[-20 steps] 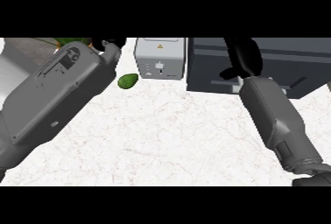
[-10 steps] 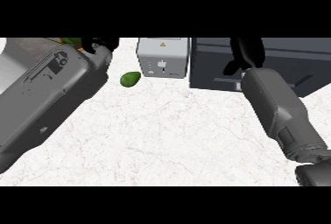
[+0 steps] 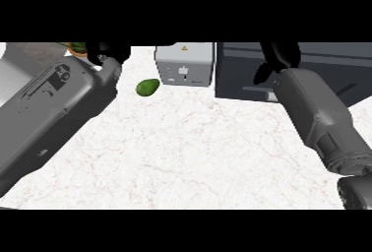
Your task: Pick up the can, place it into the drawer and close the drawer
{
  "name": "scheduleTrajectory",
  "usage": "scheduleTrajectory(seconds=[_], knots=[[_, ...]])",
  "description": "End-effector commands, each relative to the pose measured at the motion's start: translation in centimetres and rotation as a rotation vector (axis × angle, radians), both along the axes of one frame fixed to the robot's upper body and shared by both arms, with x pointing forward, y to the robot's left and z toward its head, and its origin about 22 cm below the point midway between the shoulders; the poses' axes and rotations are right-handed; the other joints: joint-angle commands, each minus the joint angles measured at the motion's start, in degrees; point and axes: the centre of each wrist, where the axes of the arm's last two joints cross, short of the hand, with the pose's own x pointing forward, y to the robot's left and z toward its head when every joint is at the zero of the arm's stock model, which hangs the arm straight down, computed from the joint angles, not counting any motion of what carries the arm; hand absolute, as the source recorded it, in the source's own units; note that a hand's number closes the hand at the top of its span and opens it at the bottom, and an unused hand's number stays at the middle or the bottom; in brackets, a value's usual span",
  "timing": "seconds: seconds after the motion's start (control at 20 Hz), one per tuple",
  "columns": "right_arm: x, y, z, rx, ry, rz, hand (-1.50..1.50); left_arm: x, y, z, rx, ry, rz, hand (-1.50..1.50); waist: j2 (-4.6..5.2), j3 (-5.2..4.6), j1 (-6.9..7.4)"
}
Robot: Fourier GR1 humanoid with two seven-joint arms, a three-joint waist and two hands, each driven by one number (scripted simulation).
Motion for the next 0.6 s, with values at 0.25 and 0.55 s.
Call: scheduleTrajectory(seconds=[0.25, 0.55], knots=[[1.1, 2.6, 3.3, 0.573, 0.023, 0.104, -1.50, -0.3, 0.4, -0.2, -0.005, 0.003, 0.006, -1.50, -0.48, -0.21, 0.67], [1.2, 0.9, 3.6, 0.690, 0.012, 0.135, -1.50, -1.3, -0.1, -0.5, -0.005, 0.009, -0.012, -1.50, -0.58, -0.40, 0.60]])
